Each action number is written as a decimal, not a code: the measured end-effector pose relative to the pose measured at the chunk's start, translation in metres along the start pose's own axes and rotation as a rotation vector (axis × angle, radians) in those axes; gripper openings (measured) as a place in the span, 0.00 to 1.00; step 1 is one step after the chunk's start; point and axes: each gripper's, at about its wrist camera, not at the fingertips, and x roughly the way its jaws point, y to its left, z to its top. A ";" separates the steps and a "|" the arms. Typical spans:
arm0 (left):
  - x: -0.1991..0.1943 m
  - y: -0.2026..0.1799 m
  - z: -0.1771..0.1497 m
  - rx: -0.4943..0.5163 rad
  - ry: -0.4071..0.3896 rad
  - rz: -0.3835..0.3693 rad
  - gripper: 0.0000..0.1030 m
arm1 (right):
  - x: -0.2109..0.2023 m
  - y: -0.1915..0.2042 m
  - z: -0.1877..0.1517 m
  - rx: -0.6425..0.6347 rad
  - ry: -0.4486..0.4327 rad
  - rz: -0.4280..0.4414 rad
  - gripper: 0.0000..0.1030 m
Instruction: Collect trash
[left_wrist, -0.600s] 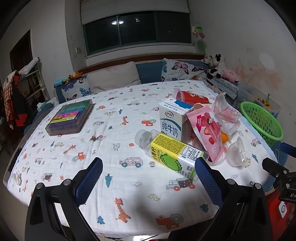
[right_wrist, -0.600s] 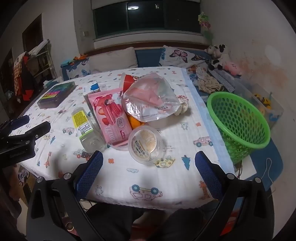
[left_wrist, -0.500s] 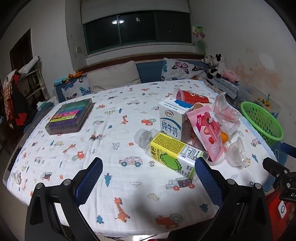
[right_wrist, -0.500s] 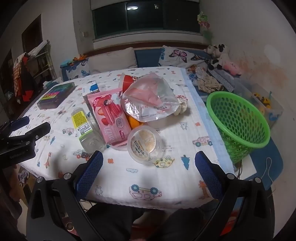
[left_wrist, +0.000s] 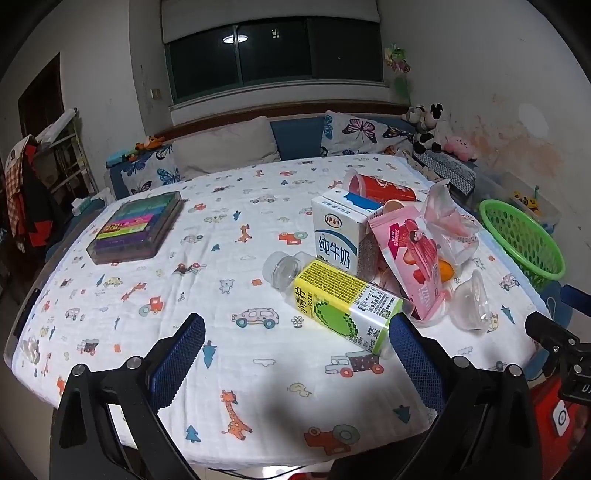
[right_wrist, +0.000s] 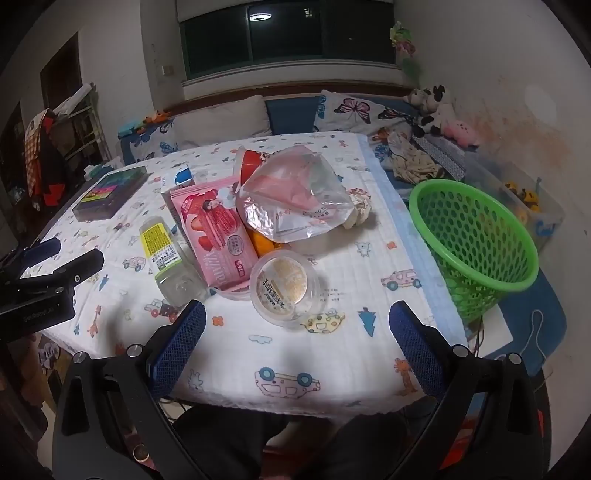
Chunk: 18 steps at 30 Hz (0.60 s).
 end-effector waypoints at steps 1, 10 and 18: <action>0.001 0.000 0.000 -0.004 0.003 0.000 0.94 | 0.000 0.000 0.000 0.000 0.001 0.000 0.96; 0.005 0.001 0.000 -0.008 0.010 0.001 0.94 | 0.002 -0.001 0.000 0.001 0.005 0.002 0.96; 0.005 0.002 -0.001 -0.008 0.010 0.001 0.94 | 0.005 0.001 0.000 0.002 0.011 0.001 0.96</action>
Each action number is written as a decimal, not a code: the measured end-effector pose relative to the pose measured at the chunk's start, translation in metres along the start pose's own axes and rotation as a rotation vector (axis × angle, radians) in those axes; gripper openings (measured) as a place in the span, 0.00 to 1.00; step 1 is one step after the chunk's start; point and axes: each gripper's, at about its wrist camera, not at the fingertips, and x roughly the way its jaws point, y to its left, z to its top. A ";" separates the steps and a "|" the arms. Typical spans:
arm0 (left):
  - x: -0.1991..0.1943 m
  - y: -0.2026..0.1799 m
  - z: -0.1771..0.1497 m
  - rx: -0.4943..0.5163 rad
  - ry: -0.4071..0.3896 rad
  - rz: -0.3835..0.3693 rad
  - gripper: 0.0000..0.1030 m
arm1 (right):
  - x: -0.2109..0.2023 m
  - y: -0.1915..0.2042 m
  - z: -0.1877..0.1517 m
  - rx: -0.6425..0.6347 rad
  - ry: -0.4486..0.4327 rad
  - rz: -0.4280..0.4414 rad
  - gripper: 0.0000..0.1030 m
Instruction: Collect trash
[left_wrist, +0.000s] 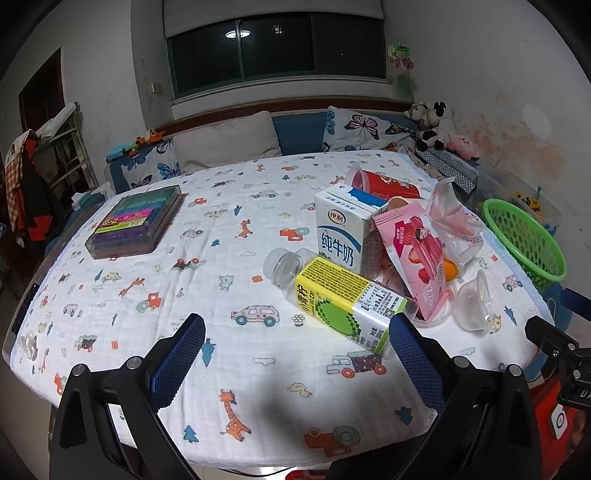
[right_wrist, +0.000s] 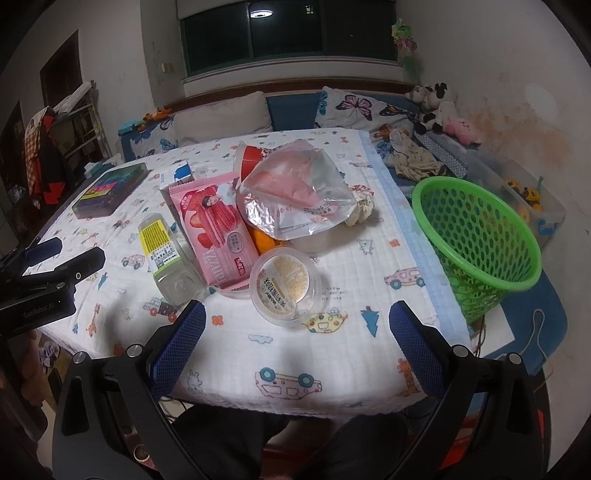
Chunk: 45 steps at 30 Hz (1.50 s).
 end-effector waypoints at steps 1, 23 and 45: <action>0.000 0.000 0.000 -0.001 0.001 -0.001 0.94 | 0.000 0.000 0.000 0.000 0.000 0.001 0.96; 0.005 -0.001 -0.001 0.001 0.006 0.000 0.94 | 0.008 -0.003 0.000 0.007 0.016 0.006 0.96; 0.017 0.001 0.007 -0.007 0.027 0.001 0.94 | 0.022 -0.009 0.005 0.010 0.044 0.020 0.96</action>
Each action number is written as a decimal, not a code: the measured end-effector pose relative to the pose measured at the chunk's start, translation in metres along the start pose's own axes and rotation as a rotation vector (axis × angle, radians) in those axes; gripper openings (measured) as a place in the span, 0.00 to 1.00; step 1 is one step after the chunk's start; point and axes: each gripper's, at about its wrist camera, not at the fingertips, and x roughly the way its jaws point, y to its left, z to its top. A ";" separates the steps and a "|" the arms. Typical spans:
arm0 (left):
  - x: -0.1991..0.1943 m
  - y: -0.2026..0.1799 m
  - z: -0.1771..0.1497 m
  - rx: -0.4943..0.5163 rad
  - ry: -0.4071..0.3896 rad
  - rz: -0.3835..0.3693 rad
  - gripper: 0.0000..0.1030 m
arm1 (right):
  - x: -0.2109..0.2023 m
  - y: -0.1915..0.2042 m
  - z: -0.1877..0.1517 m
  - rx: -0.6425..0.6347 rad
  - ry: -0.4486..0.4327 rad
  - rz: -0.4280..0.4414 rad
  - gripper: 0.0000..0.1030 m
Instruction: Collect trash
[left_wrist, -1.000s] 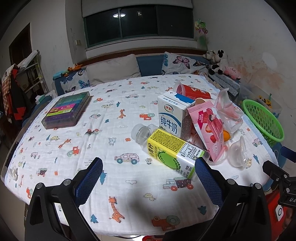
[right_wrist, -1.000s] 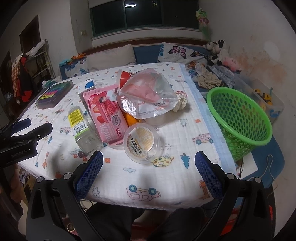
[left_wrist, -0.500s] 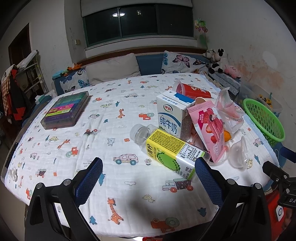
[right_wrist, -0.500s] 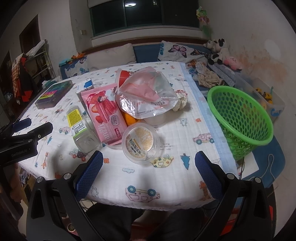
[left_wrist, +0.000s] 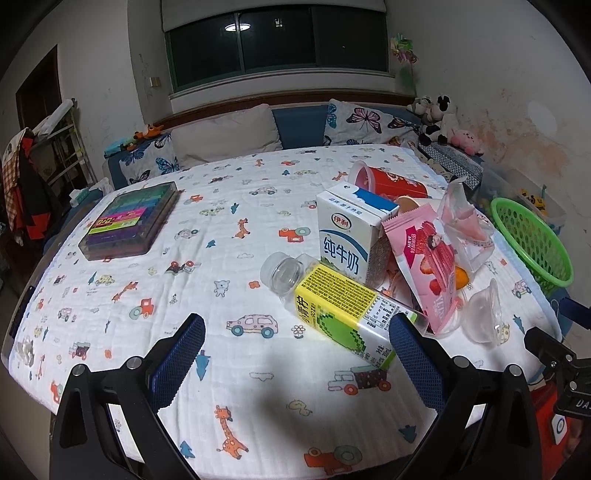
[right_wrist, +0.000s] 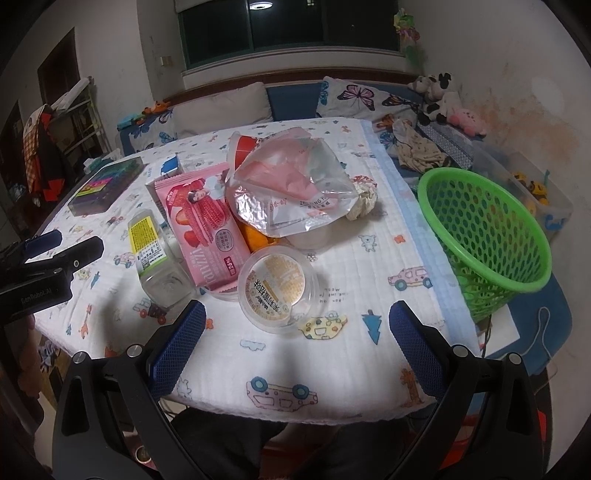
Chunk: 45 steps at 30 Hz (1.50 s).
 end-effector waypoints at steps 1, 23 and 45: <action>0.000 0.000 0.000 -0.002 0.002 -0.001 0.94 | 0.001 0.000 0.001 -0.001 0.003 0.001 0.96; 0.034 -0.002 0.031 0.040 0.028 -0.015 0.94 | 0.024 -0.002 0.013 -0.023 0.033 0.053 0.96; 0.090 -0.008 0.058 0.181 0.059 -0.207 0.94 | 0.052 -0.002 0.019 -0.076 0.105 0.167 0.92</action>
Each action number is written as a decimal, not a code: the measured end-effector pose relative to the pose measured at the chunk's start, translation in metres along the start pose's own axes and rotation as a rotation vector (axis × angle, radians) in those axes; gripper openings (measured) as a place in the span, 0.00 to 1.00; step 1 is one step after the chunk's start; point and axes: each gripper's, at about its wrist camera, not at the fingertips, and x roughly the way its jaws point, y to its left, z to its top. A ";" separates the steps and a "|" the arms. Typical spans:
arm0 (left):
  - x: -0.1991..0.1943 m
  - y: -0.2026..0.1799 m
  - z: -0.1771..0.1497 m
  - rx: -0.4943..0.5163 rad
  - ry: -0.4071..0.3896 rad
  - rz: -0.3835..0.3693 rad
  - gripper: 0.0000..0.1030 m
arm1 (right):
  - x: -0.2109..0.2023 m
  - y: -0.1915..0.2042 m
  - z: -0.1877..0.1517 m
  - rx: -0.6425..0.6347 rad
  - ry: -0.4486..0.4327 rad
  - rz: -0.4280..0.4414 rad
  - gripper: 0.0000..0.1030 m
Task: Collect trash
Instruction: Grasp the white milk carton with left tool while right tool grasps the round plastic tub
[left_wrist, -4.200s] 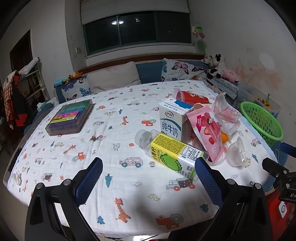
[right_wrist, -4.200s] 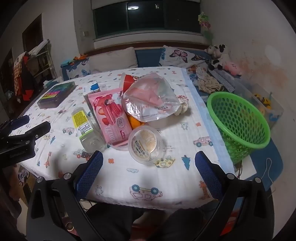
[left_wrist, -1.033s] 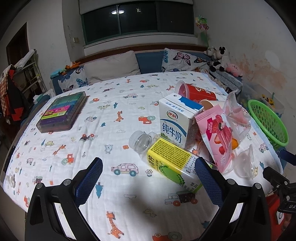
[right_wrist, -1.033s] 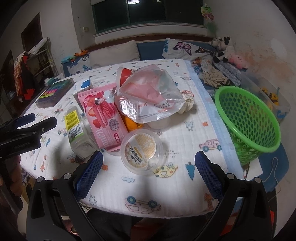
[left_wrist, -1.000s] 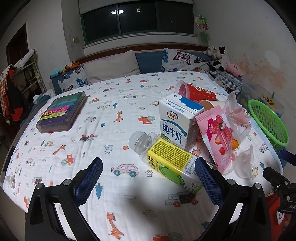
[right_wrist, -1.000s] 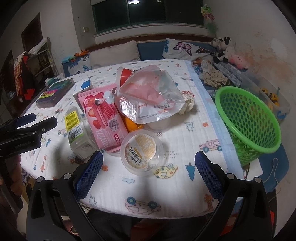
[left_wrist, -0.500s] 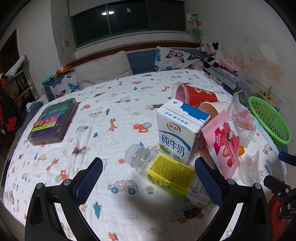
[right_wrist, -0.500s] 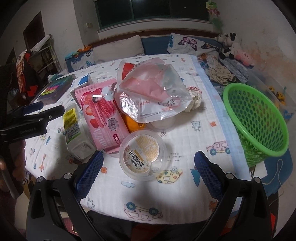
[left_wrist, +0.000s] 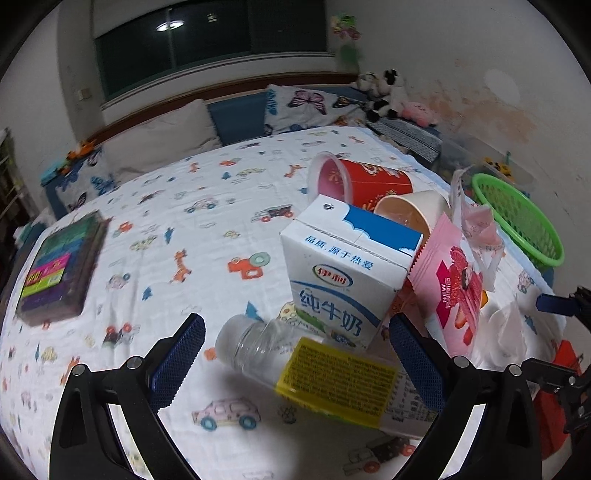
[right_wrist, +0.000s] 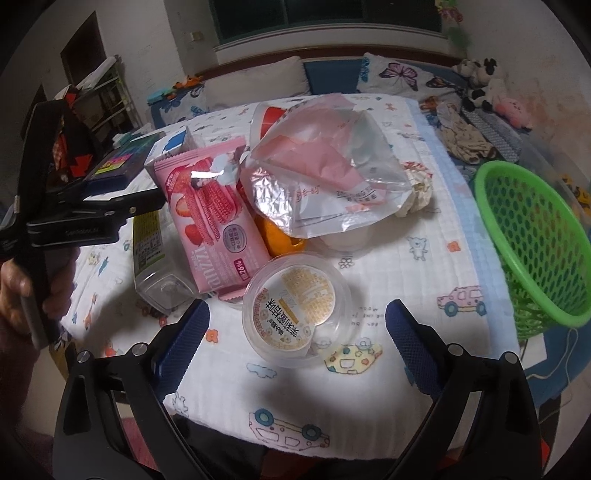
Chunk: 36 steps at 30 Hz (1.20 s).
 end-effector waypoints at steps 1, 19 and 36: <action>0.002 0.000 0.001 0.012 -0.001 -0.009 0.94 | 0.001 0.000 0.000 -0.007 0.004 0.007 0.92; 0.029 0.009 0.017 0.091 -0.039 -0.270 0.80 | 0.022 -0.015 0.009 -0.017 0.055 0.149 0.83; 0.029 0.005 0.015 0.115 -0.071 -0.323 0.59 | 0.015 -0.006 0.007 -0.020 0.042 0.133 0.65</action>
